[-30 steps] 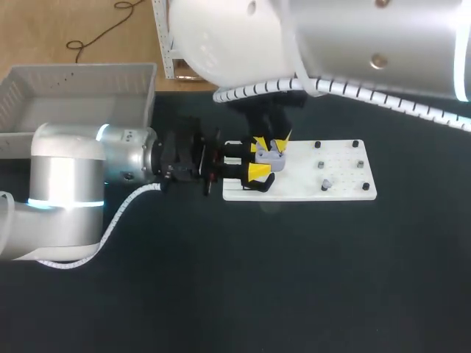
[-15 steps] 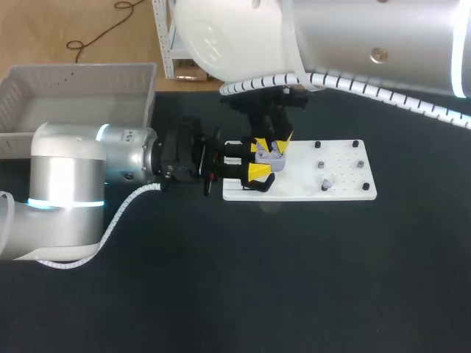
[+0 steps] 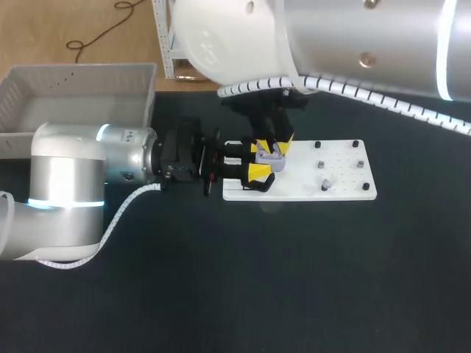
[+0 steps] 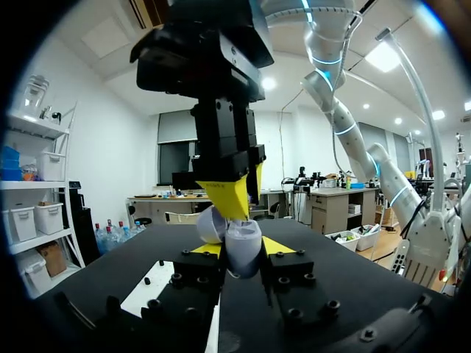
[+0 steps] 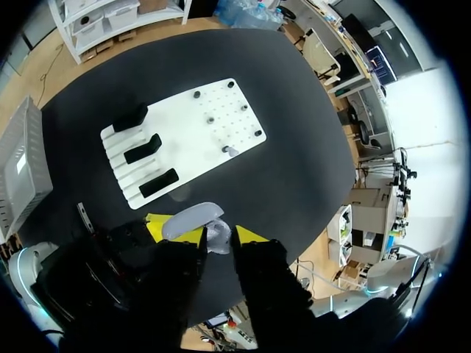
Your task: Pick up each earbud case from the left stands, insert the matching earbuds, close the lid, and place the case in the box.
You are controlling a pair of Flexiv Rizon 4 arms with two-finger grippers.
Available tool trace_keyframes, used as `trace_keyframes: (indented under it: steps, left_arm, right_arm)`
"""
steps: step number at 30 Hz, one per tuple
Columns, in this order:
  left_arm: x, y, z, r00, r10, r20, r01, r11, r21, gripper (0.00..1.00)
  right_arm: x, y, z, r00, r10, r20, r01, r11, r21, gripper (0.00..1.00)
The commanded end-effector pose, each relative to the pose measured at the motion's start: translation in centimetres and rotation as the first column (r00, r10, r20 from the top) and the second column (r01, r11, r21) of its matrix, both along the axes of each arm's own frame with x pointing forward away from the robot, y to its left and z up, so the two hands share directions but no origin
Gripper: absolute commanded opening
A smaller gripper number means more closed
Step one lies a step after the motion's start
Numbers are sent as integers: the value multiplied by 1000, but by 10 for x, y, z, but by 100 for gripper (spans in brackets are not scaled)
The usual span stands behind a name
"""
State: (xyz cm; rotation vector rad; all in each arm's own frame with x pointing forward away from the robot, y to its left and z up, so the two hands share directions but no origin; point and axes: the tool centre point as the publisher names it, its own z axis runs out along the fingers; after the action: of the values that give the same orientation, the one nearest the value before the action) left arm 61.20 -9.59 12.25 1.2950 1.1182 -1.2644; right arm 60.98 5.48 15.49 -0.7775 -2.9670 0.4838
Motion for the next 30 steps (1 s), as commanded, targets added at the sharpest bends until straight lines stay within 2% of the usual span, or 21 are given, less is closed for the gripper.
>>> trace_keyframes:
  steps: [1,6,12,14,15,18,20,24,25,26,27,28,30]
  left_arm:
    - [-1,0,0,1000,5,3,-5,1000,-2,0]
    - [-1,0,0,1000,5,3,-5,1000,-2,0]
    - [-1,5,1,1000,4,4,-4,1000,4,0]
    - [-2,10,2,1000,0,6,0,1000,9,0]
    - [-2,12,3,1000,-1,7,1,1000,13,0]
    - [-1,19,5,1000,-4,11,4,1000,20,0]
    - [1,24,8,1000,-4,12,4,1000,22,0]
    - [3,35,13,1000,-11,4,11,1000,20,0]
    - [4,36,15,1000,-12,2,12,1000,18,0]
    - [4,38,16,1000,-15,0,15,1000,15,0]
    - [4,39,17,1000,-24,-4,24,1000,10,0]
    - [4,39,19,999,-31,-9,31,1000,6,0]
    - [4,40,21,999,-43,-8,43,999,4,0]
  right_arm:
    - [1,-1,0,1000,2,7,-2,1000,9,100]
    - [-9,-5,12,998,13,58,-16,998,58,100]
    - [-28,-20,29,979,99,180,-135,969,204,99]
    - [-32,-29,33,971,107,216,-164,950,265,76]
    - [-34,-34,34,963,122,239,-188,942,279,72]
    - [-38,-45,39,947,138,291,-234,916,325,76]
    - [-42,-51,40,928,158,336,-270,909,318,77]
    - [-50,-59,40,897,209,389,-346,879,327,69]
    - [-51,-60,39,891,218,399,-360,875,324,65]
    - [-52,-60,39,885,224,407,-370,870,326,58]
    - [-53,-61,38,881,232,412,-381,864,328,56]
    - [-54,-61,37,878,240,415,-390,861,328,56]
    - [-56,-60,33,871,258,418,-409,852,325,64]
